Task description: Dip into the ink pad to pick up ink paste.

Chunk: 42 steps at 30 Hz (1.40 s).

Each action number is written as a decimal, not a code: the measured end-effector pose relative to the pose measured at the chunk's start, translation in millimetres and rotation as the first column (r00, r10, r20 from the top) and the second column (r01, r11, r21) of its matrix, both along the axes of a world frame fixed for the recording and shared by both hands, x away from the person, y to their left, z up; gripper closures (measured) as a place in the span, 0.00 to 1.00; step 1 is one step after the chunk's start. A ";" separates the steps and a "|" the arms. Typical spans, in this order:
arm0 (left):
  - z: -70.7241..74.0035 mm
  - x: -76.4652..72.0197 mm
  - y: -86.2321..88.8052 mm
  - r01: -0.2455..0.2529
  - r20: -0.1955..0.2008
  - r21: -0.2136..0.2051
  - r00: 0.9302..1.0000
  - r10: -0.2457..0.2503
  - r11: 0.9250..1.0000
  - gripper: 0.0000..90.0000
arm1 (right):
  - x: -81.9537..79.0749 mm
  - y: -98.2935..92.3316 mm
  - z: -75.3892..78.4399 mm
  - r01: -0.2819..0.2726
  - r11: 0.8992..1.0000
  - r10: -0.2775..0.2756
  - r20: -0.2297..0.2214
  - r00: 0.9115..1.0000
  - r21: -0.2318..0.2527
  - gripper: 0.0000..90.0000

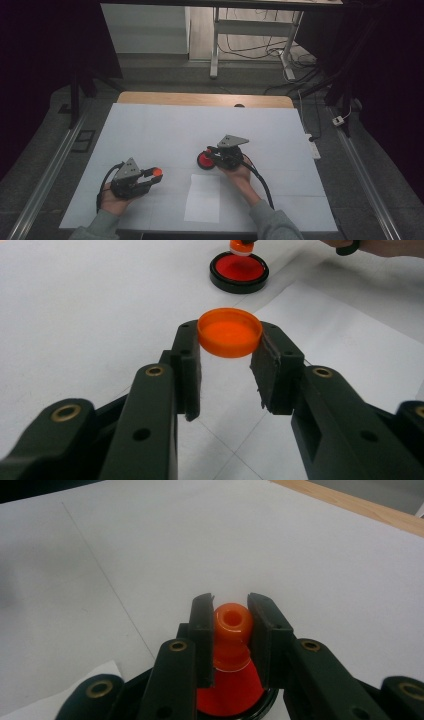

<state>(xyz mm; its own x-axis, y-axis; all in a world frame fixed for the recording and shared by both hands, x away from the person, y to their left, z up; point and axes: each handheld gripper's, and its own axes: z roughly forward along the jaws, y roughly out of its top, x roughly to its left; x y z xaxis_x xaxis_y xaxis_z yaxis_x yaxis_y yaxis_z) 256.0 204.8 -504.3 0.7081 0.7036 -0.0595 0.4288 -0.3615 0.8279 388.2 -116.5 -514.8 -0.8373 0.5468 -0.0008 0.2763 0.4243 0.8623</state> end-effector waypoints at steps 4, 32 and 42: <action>-0.1 -0.2 -0.3 0.002 -0.001 0.001 1.000 -0.002 1.000 0.72 | 1.8 1.2 -3.1 0.005 1.000 -0.005 -0.003 1.000 -0.005 0.81; 0.3 -1.4 -0.6 -0.004 0.006 0.001 1.000 0.004 1.000 0.72 | 3.8 3.5 -13.5 0.013 0.999 -0.013 -0.022 1.000 -0.033 0.81; 0.9 -1.9 -0.1 -0.008 0.011 -0.002 1.000 0.008 1.000 0.72 | 4.3 3.0 -14.0 0.009 1.000 -0.010 -0.025 1.000 -0.027 0.81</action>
